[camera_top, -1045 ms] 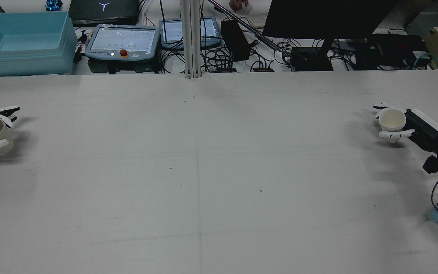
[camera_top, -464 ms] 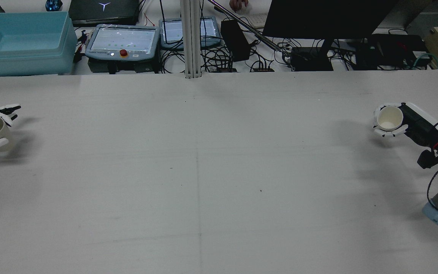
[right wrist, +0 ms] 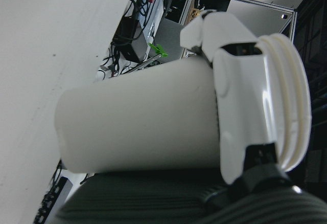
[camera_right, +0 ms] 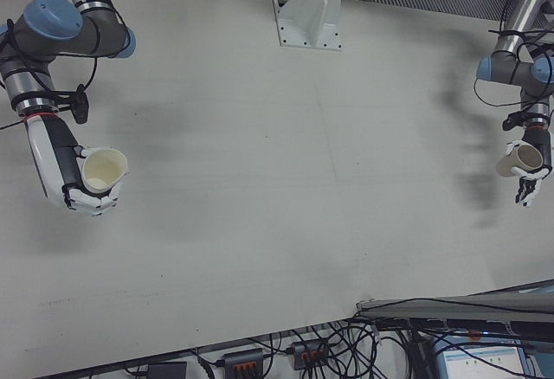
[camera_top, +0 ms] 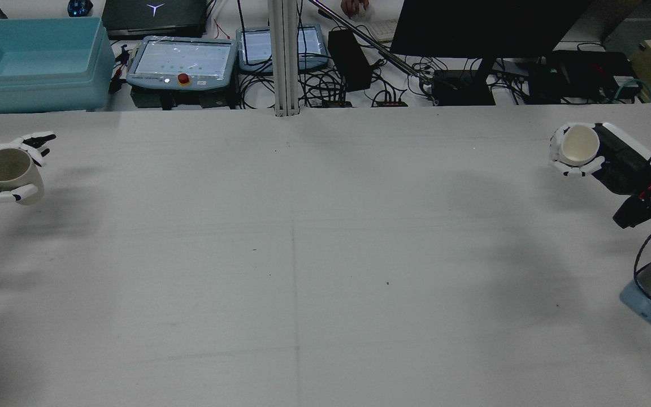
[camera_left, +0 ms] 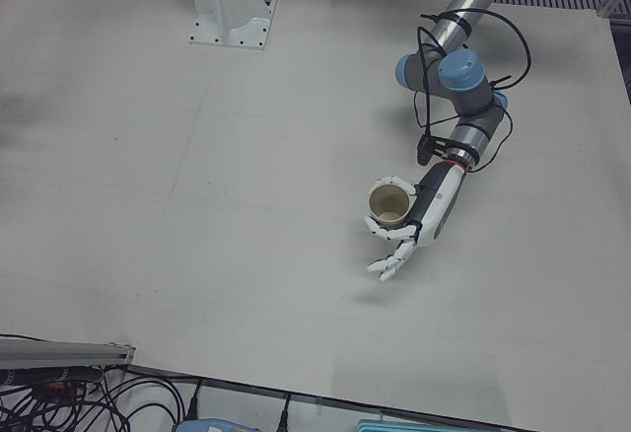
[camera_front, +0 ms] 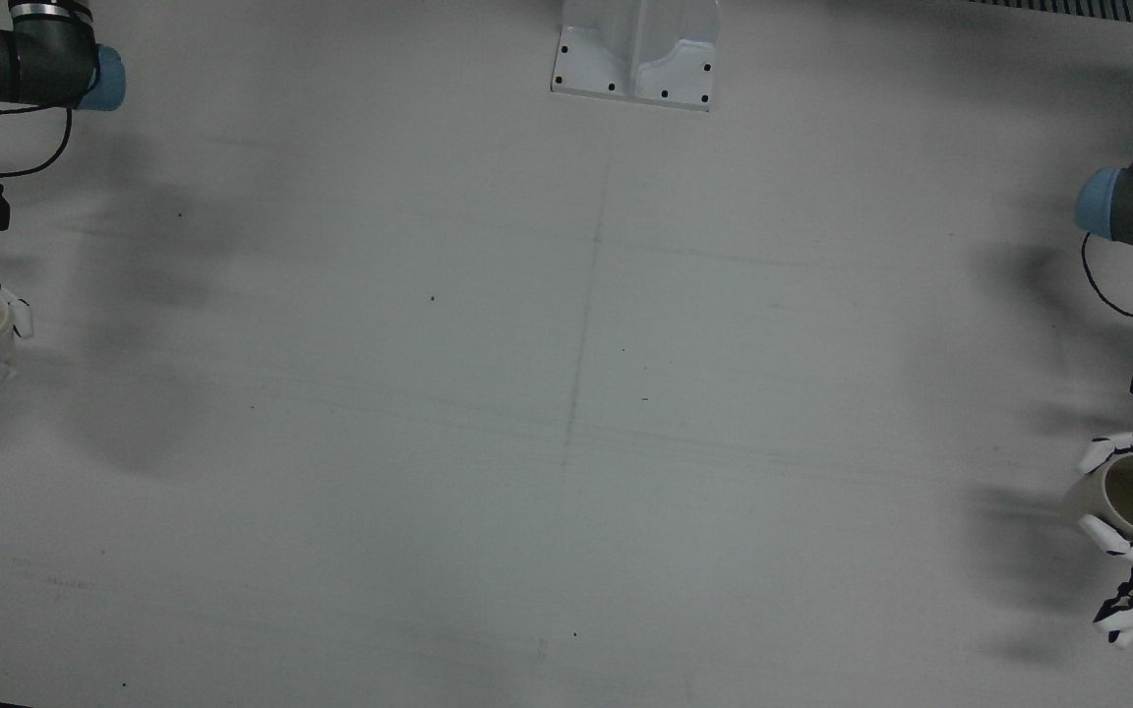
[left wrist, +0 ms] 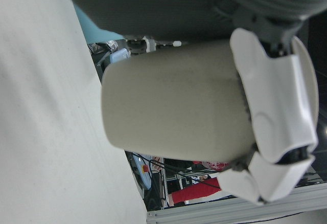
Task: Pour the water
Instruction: 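Lift both held cups off the table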
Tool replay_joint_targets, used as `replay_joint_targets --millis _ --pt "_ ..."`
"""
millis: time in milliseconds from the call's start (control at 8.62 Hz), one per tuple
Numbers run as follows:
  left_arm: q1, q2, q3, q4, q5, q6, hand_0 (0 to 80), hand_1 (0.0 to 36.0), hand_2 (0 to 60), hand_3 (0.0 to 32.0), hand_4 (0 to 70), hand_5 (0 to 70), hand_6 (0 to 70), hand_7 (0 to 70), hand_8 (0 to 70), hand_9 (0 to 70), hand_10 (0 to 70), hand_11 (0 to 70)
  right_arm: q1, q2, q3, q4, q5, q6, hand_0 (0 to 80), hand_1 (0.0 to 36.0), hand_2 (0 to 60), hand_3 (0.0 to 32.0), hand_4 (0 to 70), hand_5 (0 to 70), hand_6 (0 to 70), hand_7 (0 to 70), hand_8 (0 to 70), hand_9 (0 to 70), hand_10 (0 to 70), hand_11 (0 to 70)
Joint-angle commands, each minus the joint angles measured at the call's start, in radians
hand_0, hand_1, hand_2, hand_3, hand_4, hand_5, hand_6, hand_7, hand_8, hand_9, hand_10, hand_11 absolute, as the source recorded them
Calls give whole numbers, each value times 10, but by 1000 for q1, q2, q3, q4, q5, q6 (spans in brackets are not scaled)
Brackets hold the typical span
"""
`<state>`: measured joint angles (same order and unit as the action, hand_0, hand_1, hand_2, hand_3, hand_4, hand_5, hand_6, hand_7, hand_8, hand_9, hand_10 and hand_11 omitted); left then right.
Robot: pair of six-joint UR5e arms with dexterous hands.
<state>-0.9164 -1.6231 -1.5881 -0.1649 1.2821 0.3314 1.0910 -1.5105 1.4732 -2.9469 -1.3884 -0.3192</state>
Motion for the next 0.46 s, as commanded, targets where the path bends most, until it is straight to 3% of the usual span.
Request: replay_joint_targets --millis 0,232,348 --pt "74 -7 -177 113 2 87 612 360 600 0 700 700 115 202 59 84 63 108 84 73 314 -344 0 20 800 360 600 0 700 700 700 700 540 700 402 595" --pt "180 -76 -176 159 -1 122 613 360 600 0 700 700 119 207 61 87 63 109 99 188 400 -505 2 11 800 360 600 0 700 700 700 700 579 700 422 621" --pt "209 -108 -168 165 -1 151 618 360 600 0 700 700 120 209 62 89 63 109 99 250 403 -536 5 -7 800 360 600 0 700 700 700 700 608 700 443 648"
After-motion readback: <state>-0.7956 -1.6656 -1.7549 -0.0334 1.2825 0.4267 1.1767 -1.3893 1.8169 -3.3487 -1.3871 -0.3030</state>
